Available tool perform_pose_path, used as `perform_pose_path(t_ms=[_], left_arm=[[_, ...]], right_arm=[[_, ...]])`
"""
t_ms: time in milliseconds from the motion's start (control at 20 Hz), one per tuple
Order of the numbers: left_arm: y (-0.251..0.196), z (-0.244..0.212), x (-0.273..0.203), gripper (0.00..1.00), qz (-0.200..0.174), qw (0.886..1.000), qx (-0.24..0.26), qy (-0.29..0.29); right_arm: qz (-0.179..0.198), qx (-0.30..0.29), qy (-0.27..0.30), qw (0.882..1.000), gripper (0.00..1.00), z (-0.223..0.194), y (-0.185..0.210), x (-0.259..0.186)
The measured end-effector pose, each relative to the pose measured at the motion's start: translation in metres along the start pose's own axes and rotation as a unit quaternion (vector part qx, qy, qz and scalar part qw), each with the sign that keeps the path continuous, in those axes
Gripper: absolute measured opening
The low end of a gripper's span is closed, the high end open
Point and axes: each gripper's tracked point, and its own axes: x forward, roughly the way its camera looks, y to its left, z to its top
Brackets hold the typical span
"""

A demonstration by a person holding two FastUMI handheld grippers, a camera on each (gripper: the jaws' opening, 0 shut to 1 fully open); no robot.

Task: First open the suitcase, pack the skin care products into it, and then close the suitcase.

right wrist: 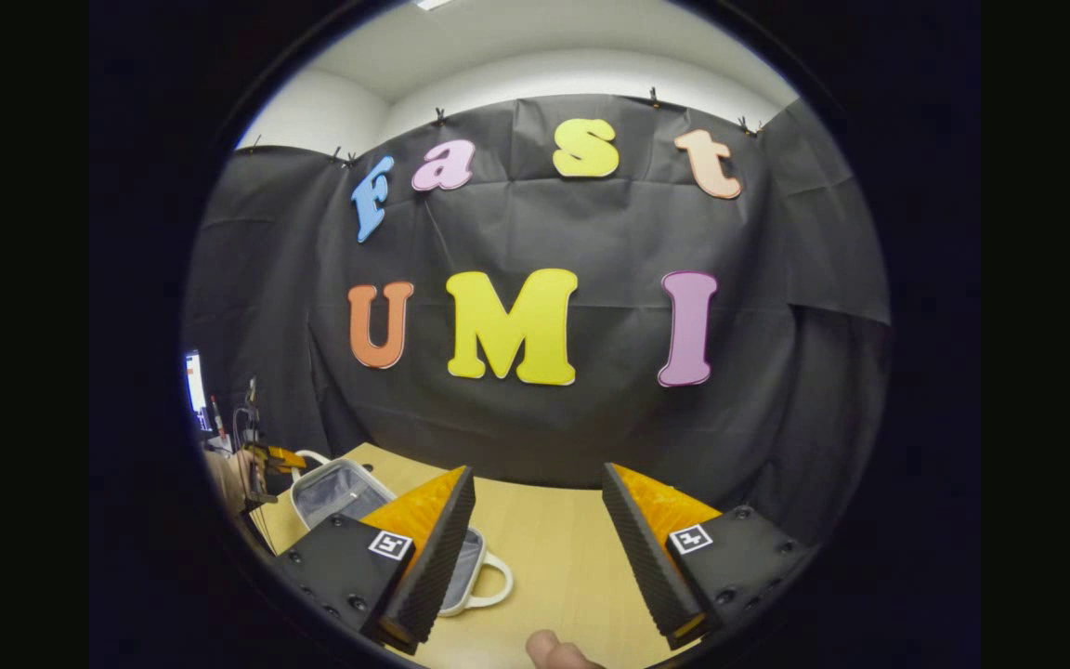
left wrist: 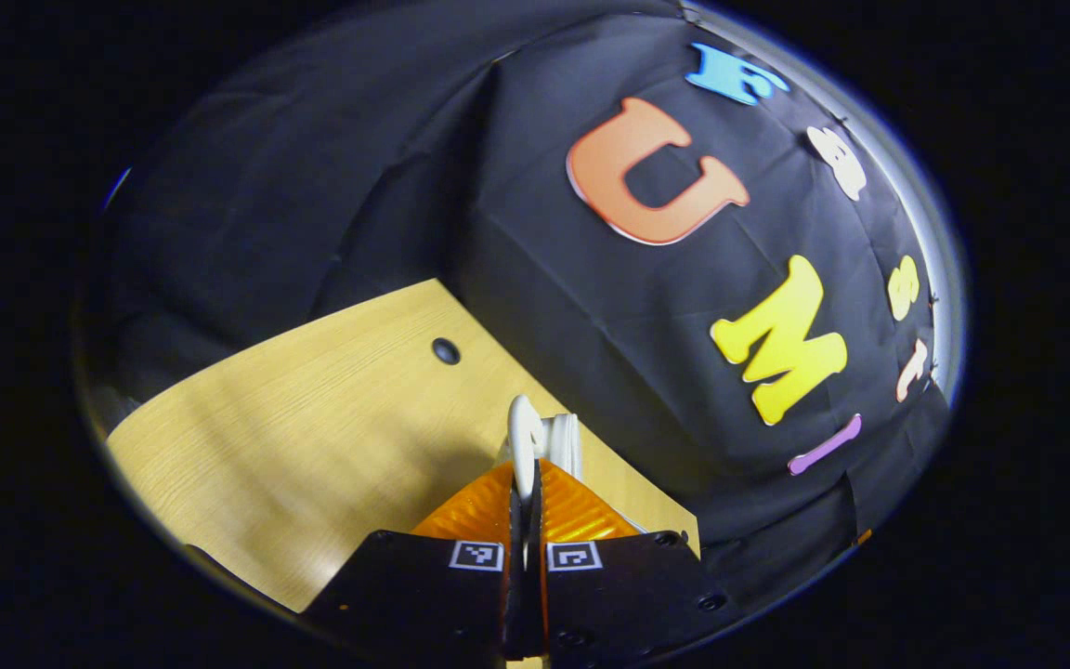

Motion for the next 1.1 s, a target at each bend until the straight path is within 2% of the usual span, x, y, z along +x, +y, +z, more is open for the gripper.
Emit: perform_pose_path(t_ms=[200, 250, 450, 550, 750, 1100], left_arm=[[-0.073, -0.001, -0.010, 0.03, -0.032, 0.998, 0.048, -0.012], [-0.089, -0.006, -0.013, 0.03, -0.037, 0.997, 0.065, -0.014], [-0.149, -0.033, -0.020, 0.03, -0.066, 0.992, 0.111, -0.013], [-0.175, -0.052, -0.022, 0.03, -0.084, 0.990, 0.114, -0.007], [-0.209, -0.089, -0.020, 0.03, -0.109, 0.986, 0.124, 0.006], [-0.246, -0.140, -0.007, 0.03, -0.138, 0.986, 0.083, 0.037]], right_arm=[[0.012, -0.009, -0.004, 1.000, 0.81, -0.001, -0.016, -0.015], [0.017, -0.011, -0.004, 1.000, 0.77, -0.003, -0.020, -0.017], [0.032, -0.011, -0.007, 0.999, 0.81, 0.002, -0.025, -0.022], [0.035, -0.018, -0.008, 0.999, 0.77, 0.001, -0.031, -0.026], [0.044, -0.023, -0.001, 0.999, 0.81, -0.005, -0.038, -0.033], [0.048, -0.038, 0.014, 0.998, 0.81, -0.018, -0.050, -0.037]])
